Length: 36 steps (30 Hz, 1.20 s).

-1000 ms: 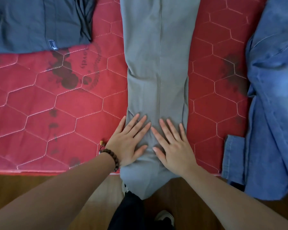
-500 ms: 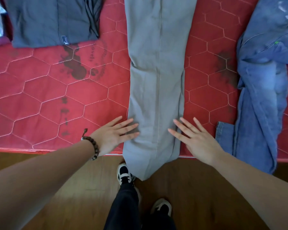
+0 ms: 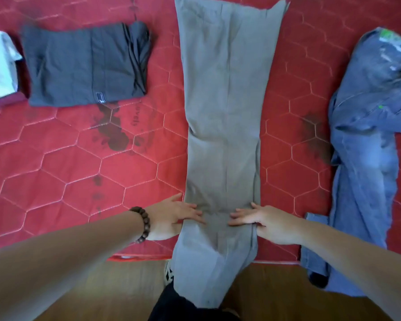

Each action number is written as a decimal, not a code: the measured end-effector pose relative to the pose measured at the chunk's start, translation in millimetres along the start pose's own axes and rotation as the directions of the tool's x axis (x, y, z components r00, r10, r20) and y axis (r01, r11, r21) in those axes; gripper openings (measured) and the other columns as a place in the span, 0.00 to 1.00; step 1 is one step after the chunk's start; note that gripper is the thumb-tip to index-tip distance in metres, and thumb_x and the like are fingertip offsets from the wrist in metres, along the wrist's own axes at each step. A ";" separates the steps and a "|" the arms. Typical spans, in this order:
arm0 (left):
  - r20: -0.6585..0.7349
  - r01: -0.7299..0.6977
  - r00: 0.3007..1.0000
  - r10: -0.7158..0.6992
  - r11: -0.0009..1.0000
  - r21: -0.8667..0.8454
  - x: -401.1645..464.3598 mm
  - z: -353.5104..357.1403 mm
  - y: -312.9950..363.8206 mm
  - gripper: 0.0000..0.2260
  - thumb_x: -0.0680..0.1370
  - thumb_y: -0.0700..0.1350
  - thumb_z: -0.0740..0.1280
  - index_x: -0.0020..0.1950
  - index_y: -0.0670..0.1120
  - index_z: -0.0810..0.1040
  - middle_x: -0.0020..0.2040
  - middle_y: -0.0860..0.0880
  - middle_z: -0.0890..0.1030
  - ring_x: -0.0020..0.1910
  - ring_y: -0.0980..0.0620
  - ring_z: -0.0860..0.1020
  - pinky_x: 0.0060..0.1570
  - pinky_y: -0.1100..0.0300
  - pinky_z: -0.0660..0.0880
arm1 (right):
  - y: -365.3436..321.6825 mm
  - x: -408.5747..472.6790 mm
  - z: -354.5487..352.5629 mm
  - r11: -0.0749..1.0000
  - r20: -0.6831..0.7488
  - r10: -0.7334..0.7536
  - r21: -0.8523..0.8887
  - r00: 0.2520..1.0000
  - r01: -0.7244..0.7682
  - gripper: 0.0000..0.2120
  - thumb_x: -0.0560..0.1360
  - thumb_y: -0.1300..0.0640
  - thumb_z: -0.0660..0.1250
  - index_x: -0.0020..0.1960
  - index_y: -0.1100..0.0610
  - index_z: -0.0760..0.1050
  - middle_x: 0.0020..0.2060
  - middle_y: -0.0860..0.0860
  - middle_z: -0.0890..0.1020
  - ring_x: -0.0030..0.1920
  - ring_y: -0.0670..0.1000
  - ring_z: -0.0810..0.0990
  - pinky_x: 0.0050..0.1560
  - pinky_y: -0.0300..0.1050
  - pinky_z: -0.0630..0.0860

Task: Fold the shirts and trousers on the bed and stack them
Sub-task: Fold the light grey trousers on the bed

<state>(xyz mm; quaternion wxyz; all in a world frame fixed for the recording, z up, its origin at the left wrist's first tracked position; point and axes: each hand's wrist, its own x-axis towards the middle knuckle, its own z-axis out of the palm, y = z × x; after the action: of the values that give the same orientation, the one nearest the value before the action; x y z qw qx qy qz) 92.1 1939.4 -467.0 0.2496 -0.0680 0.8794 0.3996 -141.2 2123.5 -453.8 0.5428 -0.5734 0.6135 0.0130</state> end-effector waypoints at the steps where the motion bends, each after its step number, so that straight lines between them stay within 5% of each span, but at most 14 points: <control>1: 0.027 0.052 0.998 -0.049 0.990 -0.129 0.2 -15.9 5.5 0.16 0.83 0.46 0.57 0.69 0.58 0.72 0.72 0.61 0.64 0.72 0.67 0.54 0.75 0.62 0.42 | -3.5 -3.2 -17.0 0.991 0.054 0.051 0.117 0.997 -0.057 0.25 0.80 0.60 0.58 0.63 0.29 0.71 0.70 0.40 0.70 0.73 0.44 0.64 0.76 0.53 0.56; 4: 0.085 0.094 0.995 -0.056 0.826 -0.556 5.2 -75.0 20.4 0.14 0.79 0.50 0.61 0.61 0.52 0.80 0.66 0.55 0.75 0.67 0.54 0.72 0.70 0.58 0.63 | -18.9 -12.7 -81.1 0.938 0.100 0.122 0.313 0.988 -0.147 0.13 0.80 0.52 0.61 0.59 0.37 0.78 0.59 0.40 0.81 0.62 0.48 0.78 0.67 0.52 0.71; 6: -0.029 0.053 0.994 -0.104 0.705 -0.707 18.4 -124.0 21.6 0.11 0.73 0.50 0.65 0.49 0.50 0.85 0.49 0.49 0.84 0.46 0.49 0.81 0.53 0.57 0.74 | -32.0 -17.8 -133.4 0.850 0.000 0.112 0.518 0.994 -0.096 0.14 0.80 0.61 0.61 0.53 0.48 0.84 0.50 0.43 0.85 0.53 0.43 0.82 0.58 0.39 0.75; 8: -0.197 -0.012 0.939 -0.281 0.547 -0.837 43.9 -177.4 13.8 0.09 0.75 0.38 0.65 0.40 0.45 0.85 0.39 0.48 0.83 0.35 0.55 0.80 0.40 0.65 0.76 | -35.0 -13.8 -186.1 0.631 -0.121 0.133 0.776 0.984 0.010 0.20 0.79 0.68 0.58 0.41 0.55 0.86 0.38 0.49 0.86 0.40 0.44 0.84 0.43 0.36 0.78; 10: -0.254 -0.104 0.877 -0.408 0.355 -0.929 75.5 -223.7 -3.1 0.13 0.77 0.30 0.61 0.42 0.41 0.83 0.40 0.43 0.81 0.33 0.53 0.79 0.35 0.61 0.78 | -24.0 2.4 -231.7 0.420 -0.238 0.251 0.900 0.938 0.116 0.22 0.79 0.68 0.55 0.36 0.58 0.84 0.30 0.50 0.84 0.31 0.46 0.83 0.33 0.37 0.78; 13: -0.179 -0.063 0.809 -0.559 0.219 -0.974 127.4 -251.9 -29.1 0.16 0.81 0.38 0.60 0.35 0.45 0.79 0.29 0.49 0.77 0.26 0.53 0.74 0.28 0.64 0.74 | 7.8 47.3 -269.0 0.329 -0.302 0.338 0.925 0.891 0.188 0.07 0.73 0.55 0.72 0.46 0.59 0.80 0.35 0.50 0.84 0.36 0.48 0.84 0.40 0.43 0.80; 15: -0.025 0.089 0.765 -0.643 0.144 -0.986 151.1 -241.5 -37.8 0.19 0.80 0.47 0.63 0.29 0.46 0.76 0.23 0.52 0.72 0.21 0.56 0.69 0.24 0.67 0.68 | 47.0 83.2 -266.2 0.345 -0.233 0.448 0.936 0.863 0.074 0.33 0.57 0.37 0.80 0.55 0.56 0.80 0.49 0.52 0.85 0.51 0.52 0.83 0.58 0.52 0.78; 17: 0.093 0.172 0.735 -0.672 0.053 -0.984 164.7 -225.8 -42.9 0.13 0.76 0.52 0.69 0.39 0.43 0.81 0.31 0.48 0.81 0.27 0.51 0.79 0.30 0.61 0.78 | 64.7 103.5 -254.8 0.289 -0.154 0.491 0.957 0.858 0.006 0.30 0.64 0.38 0.77 0.59 0.54 0.78 0.55 0.53 0.83 0.57 0.55 0.80 0.64 0.57 0.73; 19: 0.106 0.198 0.743 -0.661 0.065 -0.978 171.6 -210.9 -52.7 0.21 0.69 0.56 0.75 0.51 0.39 0.82 0.44 0.44 0.85 0.42 0.46 0.84 0.47 0.50 0.82 | 63.8 115.3 -248.2 0.228 -0.122 0.542 0.974 0.831 -0.006 0.19 0.72 0.47 0.73 0.58 0.57 0.79 0.51 0.54 0.84 0.53 0.55 0.83 0.59 0.55 0.77; 21: 0.074 0.176 0.776 -0.627 0.103 -0.979 178.4 -209.9 -51.3 0.23 0.67 0.55 0.77 0.55 0.41 0.81 0.49 0.44 0.85 0.48 0.45 0.84 0.54 0.47 0.79 | 67.0 120.6 -242.9 0.222 -0.171 0.573 0.974 0.802 0.049 0.15 0.74 0.51 0.71 0.57 0.58 0.79 0.48 0.53 0.85 0.49 0.54 0.84 0.51 0.51 0.80; 26: -0.014 0.080 0.804 -0.594 0.131 -0.988 185.6 -211.4 -51.2 0.16 0.74 0.44 0.73 0.59 0.41 0.77 0.51 0.44 0.85 0.50 0.44 0.83 0.54 0.45 0.79 | 58.6 114.2 -245.7 0.146 -0.233 0.529 0.972 0.816 0.182 0.14 0.74 0.57 0.71 0.59 0.58 0.78 0.51 0.54 0.85 0.51 0.55 0.84 0.54 0.53 0.79; 29: 0.060 0.114 0.827 -0.560 0.062 -0.991 164.7 -189.8 -50.1 0.17 0.73 0.43 0.73 0.60 0.40 0.77 0.53 0.43 0.84 0.52 0.43 0.83 0.55 0.44 0.78 | 53.6 100.8 -224.0 0.132 -0.138 0.493 0.988 0.859 0.083 0.13 0.74 0.59 0.71 0.58 0.60 0.78 0.52 0.55 0.85 0.52 0.55 0.84 0.52 0.49 0.79; 33: 0.116 0.259 0.783 -0.611 0.152 -0.954 147.4 -165.9 -42.9 0.17 0.72 0.44 0.73 0.58 0.41 0.78 0.48 0.49 0.85 0.47 0.53 0.83 0.46 0.62 0.79 | 46.9 96.0 -194.5 0.169 -0.027 0.555 0.982 0.831 -0.081 0.18 0.71 0.54 0.74 0.58 0.61 0.79 0.48 0.52 0.86 0.50 0.52 0.85 0.54 0.49 0.79; 36: 0.118 0.235 0.778 -0.617 0.111 -0.966 152.9 -174.1 -49.1 0.17 0.74 0.47 0.72 0.60 0.41 0.77 0.50 0.48 0.85 0.50 0.49 0.83 0.54 0.52 0.79 | 44.9 96.9 -198.1 0.114 -0.013 0.538 0.992 0.843 -0.057 0.16 0.72 0.55 0.73 0.58 0.59 0.79 0.50 0.53 0.85 0.51 0.53 0.84 0.58 0.52 0.78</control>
<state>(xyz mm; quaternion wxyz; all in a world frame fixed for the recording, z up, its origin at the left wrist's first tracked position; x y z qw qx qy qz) -91.6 1790.3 -478.4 0.1178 -0.5199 0.4208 0.7340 -278.5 1945.5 -465.7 0.6356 0.0537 0.6721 -0.3760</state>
